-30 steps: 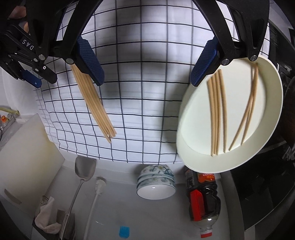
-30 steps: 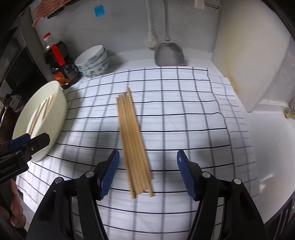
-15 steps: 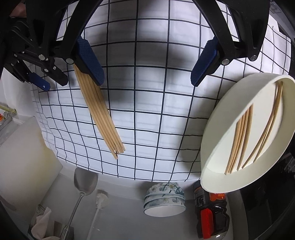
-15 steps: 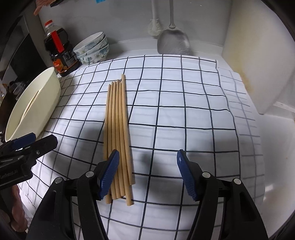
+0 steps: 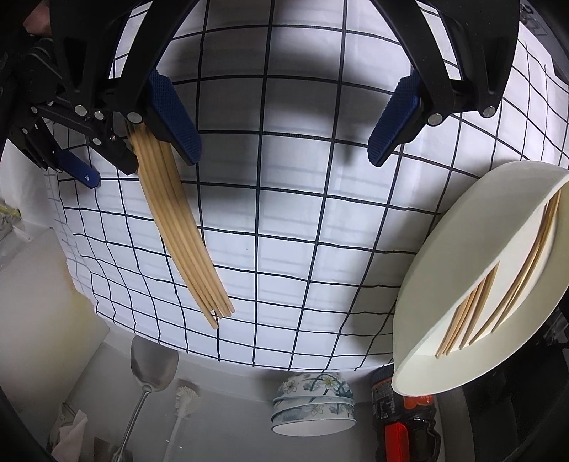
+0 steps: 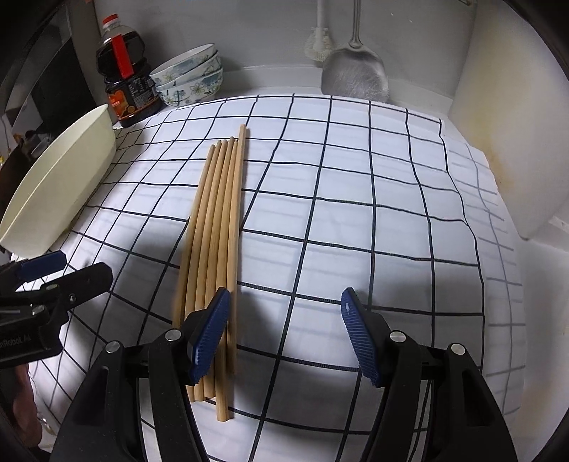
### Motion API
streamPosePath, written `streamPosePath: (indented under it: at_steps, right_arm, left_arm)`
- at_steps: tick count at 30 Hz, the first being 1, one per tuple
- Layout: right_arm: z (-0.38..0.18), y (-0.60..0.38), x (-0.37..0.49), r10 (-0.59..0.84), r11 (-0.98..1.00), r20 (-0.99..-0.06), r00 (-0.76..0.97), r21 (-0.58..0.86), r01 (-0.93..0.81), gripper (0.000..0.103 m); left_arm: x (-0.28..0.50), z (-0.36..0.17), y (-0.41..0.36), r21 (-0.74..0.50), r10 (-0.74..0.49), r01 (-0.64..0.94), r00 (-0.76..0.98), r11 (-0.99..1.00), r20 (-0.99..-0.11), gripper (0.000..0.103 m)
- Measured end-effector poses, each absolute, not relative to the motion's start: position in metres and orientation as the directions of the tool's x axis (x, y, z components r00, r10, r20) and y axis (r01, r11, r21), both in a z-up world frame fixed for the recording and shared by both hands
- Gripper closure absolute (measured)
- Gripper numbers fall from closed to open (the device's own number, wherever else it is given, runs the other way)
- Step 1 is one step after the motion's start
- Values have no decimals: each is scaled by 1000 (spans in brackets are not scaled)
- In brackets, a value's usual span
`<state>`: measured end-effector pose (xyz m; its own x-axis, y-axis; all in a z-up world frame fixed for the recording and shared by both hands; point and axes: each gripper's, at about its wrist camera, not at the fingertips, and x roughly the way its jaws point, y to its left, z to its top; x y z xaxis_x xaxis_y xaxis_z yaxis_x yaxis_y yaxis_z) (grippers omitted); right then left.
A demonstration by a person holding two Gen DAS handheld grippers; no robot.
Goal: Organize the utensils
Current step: 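Close the right gripper on one chopstick at the pile's edge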
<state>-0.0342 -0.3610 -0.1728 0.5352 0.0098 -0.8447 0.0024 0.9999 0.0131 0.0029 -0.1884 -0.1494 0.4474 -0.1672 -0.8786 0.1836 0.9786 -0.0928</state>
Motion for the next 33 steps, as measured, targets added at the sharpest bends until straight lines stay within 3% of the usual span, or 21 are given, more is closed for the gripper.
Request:
streamPosePath:
  at_steps: [13,15,17,19,23,33]
  right_arm:
    - [-178,-359,-33,-2,998,-833,553,-39,-56,43]
    - [-177,-360,-30,9,998,-823,568,-32,-62,62]
    - [-176,-361,-29,6,997,-815,580,-37,-62,74]
    - [-176,-363,-28,12,997,-810,587,-33,-66,77]
    - [-176,-372,-27,12,999,-804,595,-20,-47,92]
    - [-174,-387,-34,12,1000,-804,594,8,-10,93]
  left_arm:
    - [6,-153,-197,-102,-177,185,456,977,-872,10]
    - [7,-153,-200,-107,-184,188,460,976,-868,10]
    - [7,-152,-203,-113,-194,195,470,974,-861,10]
    - [7,-152,-207,-114,-201,204,478,972,-855,10]
    - [7,-155,-217,-112,-209,223,479,968,-853,10]
    - [7,-171,-235,-52,-157,227,477,973,-865,12]
